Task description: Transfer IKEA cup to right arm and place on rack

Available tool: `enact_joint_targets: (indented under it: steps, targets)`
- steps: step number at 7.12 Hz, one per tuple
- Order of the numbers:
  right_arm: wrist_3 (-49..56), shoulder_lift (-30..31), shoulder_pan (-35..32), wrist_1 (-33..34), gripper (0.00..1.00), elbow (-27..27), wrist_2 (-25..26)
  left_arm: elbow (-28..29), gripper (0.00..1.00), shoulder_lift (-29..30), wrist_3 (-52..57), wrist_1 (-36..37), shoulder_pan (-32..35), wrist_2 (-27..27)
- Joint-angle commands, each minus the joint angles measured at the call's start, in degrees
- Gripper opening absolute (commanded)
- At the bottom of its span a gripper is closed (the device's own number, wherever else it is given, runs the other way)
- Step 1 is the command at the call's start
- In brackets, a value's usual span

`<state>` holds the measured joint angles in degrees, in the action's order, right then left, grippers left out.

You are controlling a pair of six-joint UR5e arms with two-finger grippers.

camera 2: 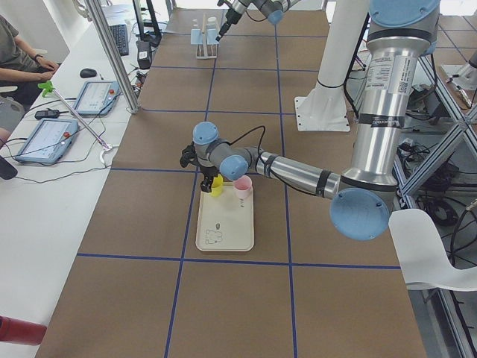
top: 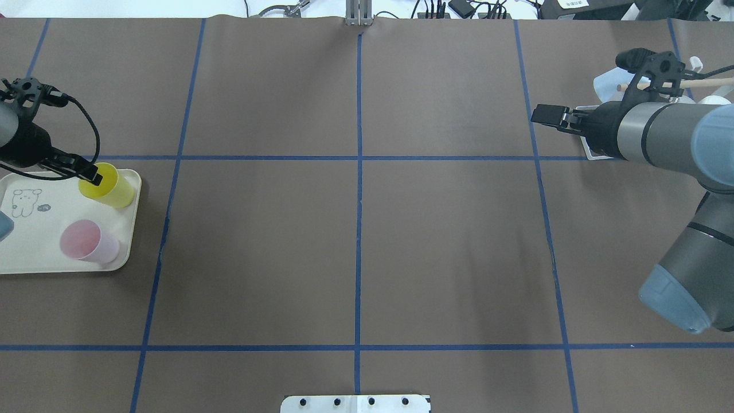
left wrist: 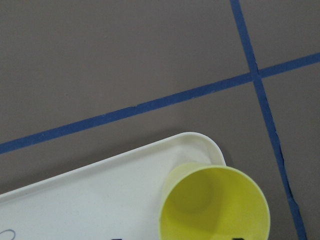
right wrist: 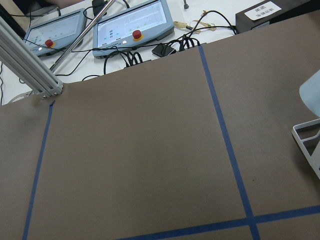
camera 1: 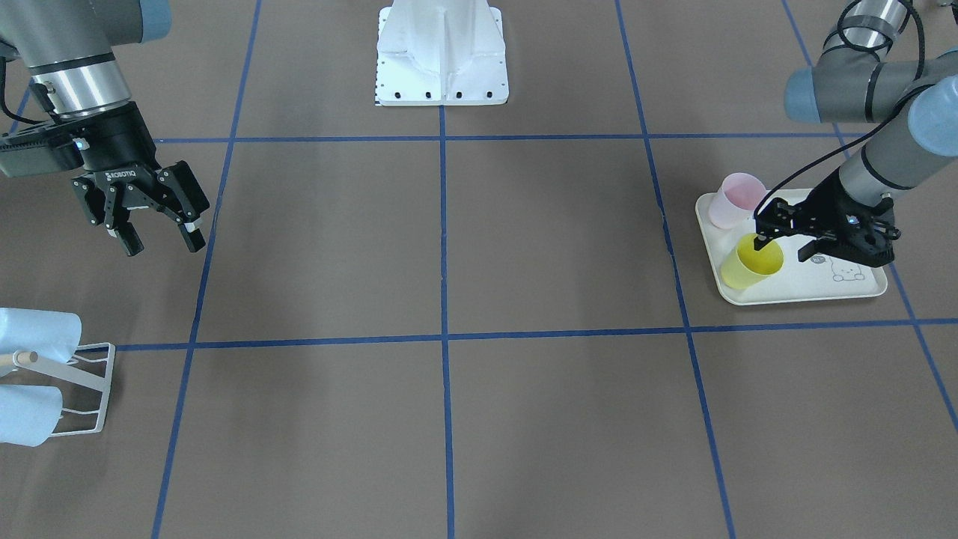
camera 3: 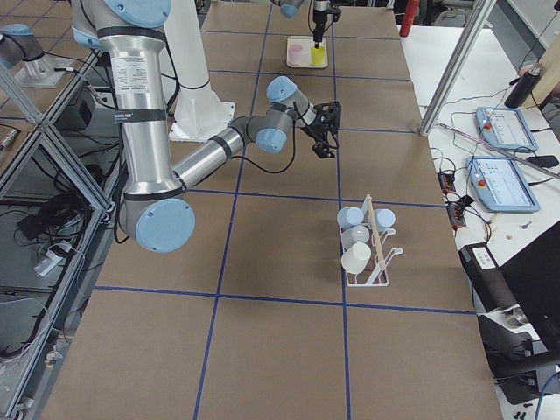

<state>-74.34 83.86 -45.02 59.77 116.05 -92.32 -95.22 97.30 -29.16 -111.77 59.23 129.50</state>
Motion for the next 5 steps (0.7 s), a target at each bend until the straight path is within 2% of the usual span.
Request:
enact_joint_targets:
  steps: [1, 3, 4, 5]
  targets:
    - [-0.01, 0.17, 0.1, 0.0, 1.0, -0.03, 0.13, 3.01, 0.71, 1.57, -0.28, -0.73, 0.01, -0.3]
    - [-0.01, 0.17, 0.11, 0.0, 1.0, -0.03, 0.13, 3.54, 0.7, 1.58, -0.28, -0.73, -0.08, -0.3]
    - [-0.01, 0.17, 0.11, 0.0, 1.0, 0.05, 0.13, 4.07, 0.64, 1.58, -0.28, -0.73, -0.25, -0.3]
    - [-0.01, 0.17, 0.11, 0.0, 1.0, 0.05, 0.13, 4.16, 0.47, 1.75, -0.45, -0.82, -0.25, -0.3]
